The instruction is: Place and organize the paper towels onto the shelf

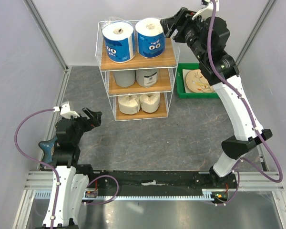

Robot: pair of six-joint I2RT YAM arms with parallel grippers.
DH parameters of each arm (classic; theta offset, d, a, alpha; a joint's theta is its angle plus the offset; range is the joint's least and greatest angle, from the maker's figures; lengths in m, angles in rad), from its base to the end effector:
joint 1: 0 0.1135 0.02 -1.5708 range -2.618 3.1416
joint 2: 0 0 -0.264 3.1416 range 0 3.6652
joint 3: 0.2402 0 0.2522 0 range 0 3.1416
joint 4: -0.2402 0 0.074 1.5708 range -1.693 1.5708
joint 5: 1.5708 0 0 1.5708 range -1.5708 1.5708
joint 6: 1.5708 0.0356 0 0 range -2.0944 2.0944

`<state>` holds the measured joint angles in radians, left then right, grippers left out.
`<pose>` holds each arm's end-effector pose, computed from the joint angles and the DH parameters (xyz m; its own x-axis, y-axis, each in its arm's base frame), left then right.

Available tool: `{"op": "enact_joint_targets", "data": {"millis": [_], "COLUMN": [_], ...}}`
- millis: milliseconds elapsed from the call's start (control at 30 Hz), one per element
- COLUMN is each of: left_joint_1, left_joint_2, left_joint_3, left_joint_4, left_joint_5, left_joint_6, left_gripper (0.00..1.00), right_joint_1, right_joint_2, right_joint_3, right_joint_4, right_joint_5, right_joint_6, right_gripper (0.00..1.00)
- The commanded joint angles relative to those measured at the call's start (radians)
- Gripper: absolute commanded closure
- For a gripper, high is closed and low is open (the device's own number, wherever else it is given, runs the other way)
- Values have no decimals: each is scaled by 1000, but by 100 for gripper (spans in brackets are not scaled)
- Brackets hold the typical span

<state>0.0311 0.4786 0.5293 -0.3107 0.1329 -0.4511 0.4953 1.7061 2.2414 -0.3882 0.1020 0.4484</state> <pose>0.1330 -0.0006 0.2793 -0.2736 -0.4408 -0.8549 -0.0246 0.8917 -0.4520 0.3043 0.1603 0.5677 -0.0503 0.4630 -0.8849 -0.4021 0.8017 0.4423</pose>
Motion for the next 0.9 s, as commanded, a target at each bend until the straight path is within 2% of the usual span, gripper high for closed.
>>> {"op": "enact_joint_targets", "data": {"millis": [0, 167, 400, 567, 767, 867], "left_joint_1": [-2, -3, -3, -3, -2, -2], "left_joint_2": [-9, -11, -9, -15, -55, -83], "left_joint_3": [-2, -2, -2, 1, 70, 112], "left_joint_4": [2, 1, 1, 1, -27, -56], "left_joint_5": [-6, -9, -9, -4, 24, -21], "left_joint_6": [28, 26, 26, 26, 48, -10], "left_gripper": [1, 1, 0, 0, 5, 8], "right_joint_1": [-1, -1, -1, 0, 0, 0], "right_joint_2": [-51, -53, -46, -146, -268, -344], "right_joint_3": [-3, -6, 34, -80, -210, -271], "right_joint_4": [74, 64, 66, 156, 150, 135], "right_joint_5": [-5, -1, -185, -194, -167, -116], "right_joint_6": [-8, -10, -37, -43, -80, -111], "right_gripper": [27, 27, 27, 26, 25, 24]}}
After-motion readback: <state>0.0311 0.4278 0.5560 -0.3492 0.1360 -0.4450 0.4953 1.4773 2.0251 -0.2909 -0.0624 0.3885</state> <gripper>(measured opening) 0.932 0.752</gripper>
